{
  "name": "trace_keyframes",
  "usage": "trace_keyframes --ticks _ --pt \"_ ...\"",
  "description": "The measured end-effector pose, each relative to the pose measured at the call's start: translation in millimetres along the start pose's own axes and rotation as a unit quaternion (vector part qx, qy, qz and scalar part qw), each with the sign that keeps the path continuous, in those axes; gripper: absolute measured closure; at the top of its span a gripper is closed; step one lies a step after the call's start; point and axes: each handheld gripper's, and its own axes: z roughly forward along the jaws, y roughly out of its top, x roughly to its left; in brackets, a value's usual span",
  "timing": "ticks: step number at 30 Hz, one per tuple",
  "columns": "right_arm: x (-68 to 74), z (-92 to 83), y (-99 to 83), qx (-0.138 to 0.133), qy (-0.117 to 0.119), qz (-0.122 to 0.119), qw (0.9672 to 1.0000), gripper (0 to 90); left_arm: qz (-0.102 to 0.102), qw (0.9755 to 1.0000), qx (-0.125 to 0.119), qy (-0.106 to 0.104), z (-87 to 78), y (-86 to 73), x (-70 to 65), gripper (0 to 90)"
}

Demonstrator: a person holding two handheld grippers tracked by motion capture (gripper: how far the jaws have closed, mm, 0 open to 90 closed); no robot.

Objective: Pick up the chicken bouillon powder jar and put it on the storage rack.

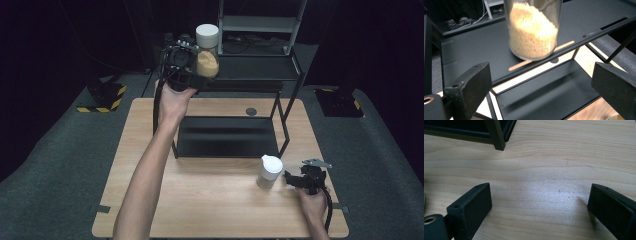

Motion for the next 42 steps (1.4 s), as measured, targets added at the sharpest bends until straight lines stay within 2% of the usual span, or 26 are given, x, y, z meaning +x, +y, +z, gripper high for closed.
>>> trace_keyframes --ticks 5,10,22,39,42 --pt "0.0 0.0 -0.1 0.0 0.0 0.0 1.0 4.4 0.007 1.0 -0.003 0.001 -2.3 -17.0 -2.8 3.2" --pt "0.0 0.1 -0.1 0.0 0.0 -0.001 1.0 4.4 0.009 1.0 0.0 0.002 -1.8 -26.0 -3.2 3.2" --pt "-0.1 0.1 -0.1 0.0 0.0 -0.001 1.0 4.4 0.021 0.9997 0.012 0.005 7.8 -56.3 -8.8 3.3" --pt "-0.1 0.0 -0.1 0.0 0.0 -0.001 1.0 4.4 0.006 0.9997 0.023 -0.005 22.8 -87.6 -2.9 3.3" --pt "-0.1 0.1 -0.1 0.0 0.0 -0.001 1.0 4.4 0.011 0.9996 0.027 -0.001 24.7 -90.6 -5.1 3.3"
